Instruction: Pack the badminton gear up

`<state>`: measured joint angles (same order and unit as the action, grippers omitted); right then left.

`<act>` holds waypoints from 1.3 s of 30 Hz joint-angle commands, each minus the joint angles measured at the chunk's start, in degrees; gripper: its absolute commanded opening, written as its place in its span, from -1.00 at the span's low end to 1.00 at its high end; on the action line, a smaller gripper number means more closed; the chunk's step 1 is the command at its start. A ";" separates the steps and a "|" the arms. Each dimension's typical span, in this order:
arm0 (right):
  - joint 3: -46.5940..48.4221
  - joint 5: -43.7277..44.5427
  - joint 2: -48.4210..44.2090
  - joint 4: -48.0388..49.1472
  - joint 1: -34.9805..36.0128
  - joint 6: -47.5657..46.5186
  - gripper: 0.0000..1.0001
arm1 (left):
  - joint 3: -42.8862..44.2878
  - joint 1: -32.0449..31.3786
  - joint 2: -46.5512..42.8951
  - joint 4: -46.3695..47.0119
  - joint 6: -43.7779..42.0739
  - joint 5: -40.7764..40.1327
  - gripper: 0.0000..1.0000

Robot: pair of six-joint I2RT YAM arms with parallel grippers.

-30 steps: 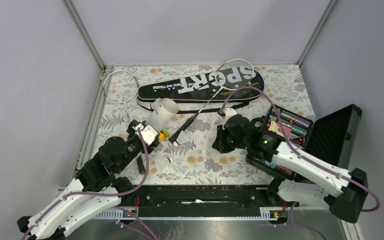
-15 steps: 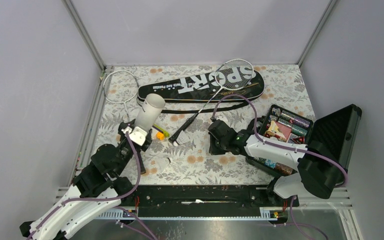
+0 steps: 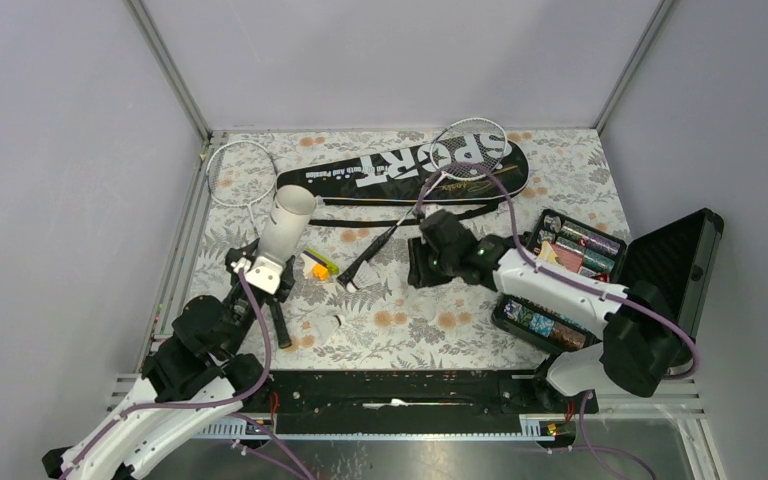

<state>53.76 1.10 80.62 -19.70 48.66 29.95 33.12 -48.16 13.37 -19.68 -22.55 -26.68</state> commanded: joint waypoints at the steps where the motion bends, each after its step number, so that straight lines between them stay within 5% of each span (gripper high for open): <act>1: 9.71 -8.37 1.66 -10.05 -7.58 -11.23 -0.16 | 0.33 -0.06 -1.20 4.52 -1.10 -0.87 -0.36; 8: 23.78 -6.15 9.44 -21.98 -12.46 -22.72 -0.08 | 0.01 -0.09 -0.92 5.07 -0.70 0.64 -0.34; 14: 37.44 -4.56 22.32 -32.67 -14.92 -30.46 0.21 | 0.36 -0.08 0.24 5.05 -0.74 1.42 -0.32; 25: 51.27 -9.06 38.33 -43.22 -20.35 -38.48 0.42 | 0.14 -0.06 0.42 4.85 -0.66 1.65 -0.30; 34: 58.47 -16.27 45.53 -48.73 -21.92 -45.39 0.44 | 0.53 -0.08 1.49 3.86 0.20 3.56 -0.27; 39: 52.47 -17.60 44.21 -48.48 -22.21 -48.75 0.37 | 0.54 -0.05 1.58 3.85 0.84 3.29 -0.26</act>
<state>109.01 -13.28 125.99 -64.45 26.85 -14.11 33.06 -48.16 14.74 -19.68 -22.46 -24.25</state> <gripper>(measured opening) 0.693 0.635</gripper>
